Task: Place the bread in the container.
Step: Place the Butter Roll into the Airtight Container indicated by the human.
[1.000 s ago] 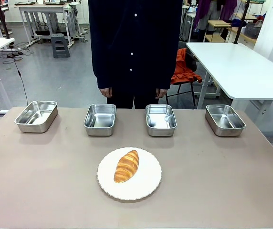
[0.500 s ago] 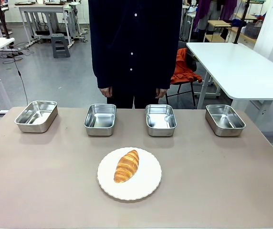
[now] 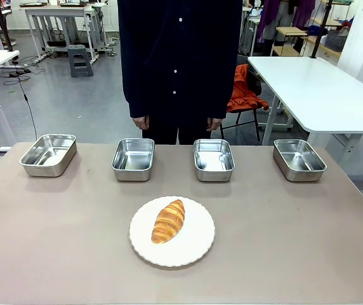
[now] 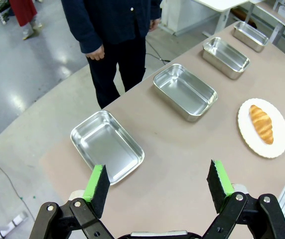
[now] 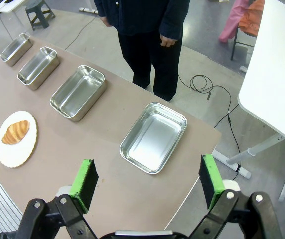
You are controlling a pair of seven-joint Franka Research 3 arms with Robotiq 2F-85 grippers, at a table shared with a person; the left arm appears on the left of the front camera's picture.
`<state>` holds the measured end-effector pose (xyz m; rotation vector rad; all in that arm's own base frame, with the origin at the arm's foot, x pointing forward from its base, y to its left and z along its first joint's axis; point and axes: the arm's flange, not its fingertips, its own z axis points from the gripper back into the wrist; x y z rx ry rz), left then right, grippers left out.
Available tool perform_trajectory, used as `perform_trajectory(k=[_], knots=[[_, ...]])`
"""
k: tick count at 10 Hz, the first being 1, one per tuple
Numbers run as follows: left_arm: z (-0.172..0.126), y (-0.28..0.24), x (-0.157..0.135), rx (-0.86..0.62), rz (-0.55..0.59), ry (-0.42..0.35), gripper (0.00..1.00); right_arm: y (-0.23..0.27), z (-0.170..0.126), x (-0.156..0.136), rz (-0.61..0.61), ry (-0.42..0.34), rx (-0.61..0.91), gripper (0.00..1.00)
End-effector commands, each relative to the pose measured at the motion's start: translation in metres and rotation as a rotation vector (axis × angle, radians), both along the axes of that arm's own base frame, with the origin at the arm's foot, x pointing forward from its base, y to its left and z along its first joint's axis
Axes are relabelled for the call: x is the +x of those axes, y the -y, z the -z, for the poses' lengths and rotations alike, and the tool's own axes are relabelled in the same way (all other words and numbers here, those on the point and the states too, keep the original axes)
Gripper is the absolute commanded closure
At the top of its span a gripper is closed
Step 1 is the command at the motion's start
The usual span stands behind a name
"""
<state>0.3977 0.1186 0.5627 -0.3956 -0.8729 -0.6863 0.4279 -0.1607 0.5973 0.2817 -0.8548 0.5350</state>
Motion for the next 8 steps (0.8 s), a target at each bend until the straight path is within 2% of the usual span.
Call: perform_trajectory(k=[1,8], knots=[[-0.0007,-0.0001,-0.0009,0.000,0.000,0.004,0.00,-0.0001,0.0011,-0.0001,-0.009,0.009,0.017,0.00],[-0.0007,-0.0001,-0.0009,0.000,0.000,0.004,0.00,-0.0001,0.0011,-0.0001,-0.009,0.009,0.017,0.00]])
